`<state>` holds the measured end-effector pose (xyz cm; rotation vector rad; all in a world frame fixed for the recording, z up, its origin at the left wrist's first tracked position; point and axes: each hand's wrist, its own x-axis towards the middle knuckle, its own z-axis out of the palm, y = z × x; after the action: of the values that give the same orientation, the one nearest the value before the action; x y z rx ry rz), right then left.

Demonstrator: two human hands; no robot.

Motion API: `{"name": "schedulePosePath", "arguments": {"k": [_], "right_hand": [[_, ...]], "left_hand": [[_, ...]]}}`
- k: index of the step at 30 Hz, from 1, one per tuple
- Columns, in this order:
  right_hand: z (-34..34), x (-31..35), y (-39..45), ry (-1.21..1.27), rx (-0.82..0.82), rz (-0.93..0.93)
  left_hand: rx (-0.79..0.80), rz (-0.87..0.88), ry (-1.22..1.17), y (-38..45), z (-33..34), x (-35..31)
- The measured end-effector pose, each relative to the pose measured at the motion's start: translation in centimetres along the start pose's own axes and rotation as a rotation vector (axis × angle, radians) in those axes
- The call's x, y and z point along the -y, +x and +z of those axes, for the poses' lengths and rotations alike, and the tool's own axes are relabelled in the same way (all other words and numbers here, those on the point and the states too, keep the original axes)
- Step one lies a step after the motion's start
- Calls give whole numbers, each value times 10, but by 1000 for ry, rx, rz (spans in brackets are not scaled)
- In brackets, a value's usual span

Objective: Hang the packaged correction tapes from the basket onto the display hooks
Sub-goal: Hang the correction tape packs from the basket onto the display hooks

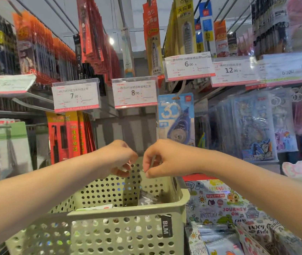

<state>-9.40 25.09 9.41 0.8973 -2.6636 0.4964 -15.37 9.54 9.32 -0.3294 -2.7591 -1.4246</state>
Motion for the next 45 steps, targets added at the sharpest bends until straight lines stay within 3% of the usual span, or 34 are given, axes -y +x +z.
{"name": "schedulePosePath", "arguments": {"k": [14,21,30,36,41,45], "right_hand": [[42,1,27,-151,586,-110],[51,3,31,-190,684,-162],[50,11,32,-159,621,-166],[33,16,31,-83,523,-123],[18,15,23,-36,315,-134],[13,17,16,8,120,-123]], "left_hand": [[487,-339,233,26,20,35],[503,-354,335,24,27,40],[454,-325,457,17,27,35],[560,-250,384,6,16,10],[404,-145,-56,3,-12,7],[290,-107,-165,-2,-28,1]]}}
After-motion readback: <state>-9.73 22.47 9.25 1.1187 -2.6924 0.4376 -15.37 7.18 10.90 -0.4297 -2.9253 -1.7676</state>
